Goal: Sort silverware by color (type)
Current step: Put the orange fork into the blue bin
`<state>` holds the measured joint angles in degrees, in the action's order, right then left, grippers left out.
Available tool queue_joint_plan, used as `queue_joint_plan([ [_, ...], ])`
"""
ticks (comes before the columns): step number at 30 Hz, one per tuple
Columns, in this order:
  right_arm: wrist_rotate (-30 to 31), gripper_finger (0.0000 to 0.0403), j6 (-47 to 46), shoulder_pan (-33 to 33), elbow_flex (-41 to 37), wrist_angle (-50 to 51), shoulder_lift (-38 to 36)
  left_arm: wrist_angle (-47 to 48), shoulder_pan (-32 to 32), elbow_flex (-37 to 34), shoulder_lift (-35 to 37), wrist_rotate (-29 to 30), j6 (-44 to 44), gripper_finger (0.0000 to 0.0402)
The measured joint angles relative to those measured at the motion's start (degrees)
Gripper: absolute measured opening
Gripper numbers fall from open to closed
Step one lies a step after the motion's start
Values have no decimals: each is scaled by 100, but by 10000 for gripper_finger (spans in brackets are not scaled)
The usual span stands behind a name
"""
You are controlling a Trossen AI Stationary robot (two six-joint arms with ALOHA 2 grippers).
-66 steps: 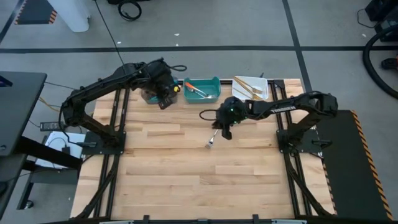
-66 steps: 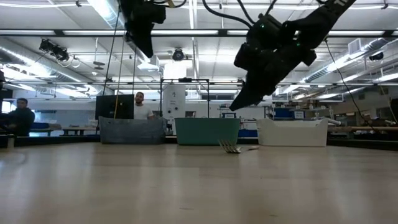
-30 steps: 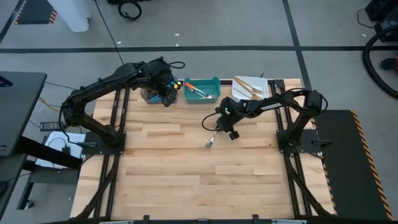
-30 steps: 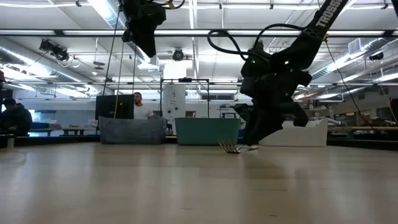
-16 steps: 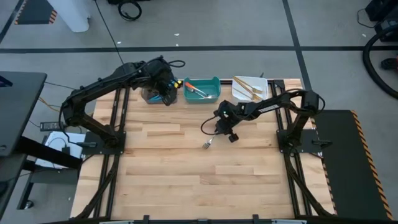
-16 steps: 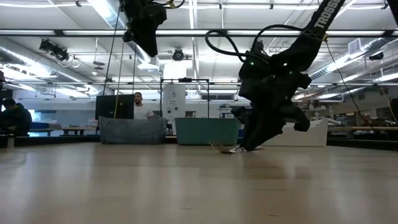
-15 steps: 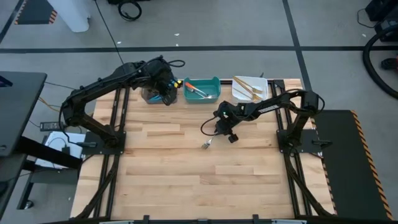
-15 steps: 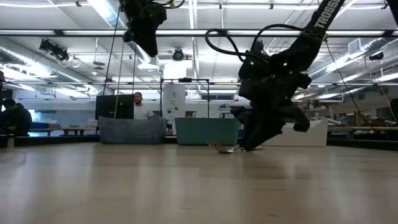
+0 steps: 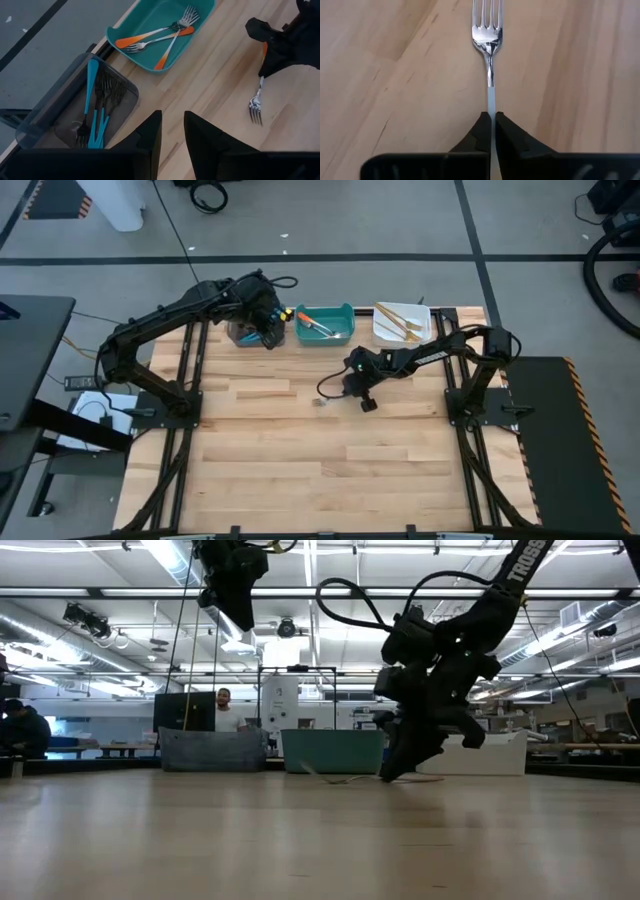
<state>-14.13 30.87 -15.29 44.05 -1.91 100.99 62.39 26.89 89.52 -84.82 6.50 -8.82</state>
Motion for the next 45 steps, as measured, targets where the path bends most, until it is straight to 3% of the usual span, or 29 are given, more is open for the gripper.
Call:
queue_joint_plan([
  [7,244,3,-742,-89,94,219,-282,7,69,0,0,-4,-251,91],
  [19,142,4,-968,-355,481,510,-641,34,363,0,0,-4,-261,91],
  [37,118,104,-1042,-365,395,321,-641,50,380,0,0,-4,-184,91],
  [45,106,110,-1313,-361,213,-15,-641,47,380,0,0,-4,-189,91],
])
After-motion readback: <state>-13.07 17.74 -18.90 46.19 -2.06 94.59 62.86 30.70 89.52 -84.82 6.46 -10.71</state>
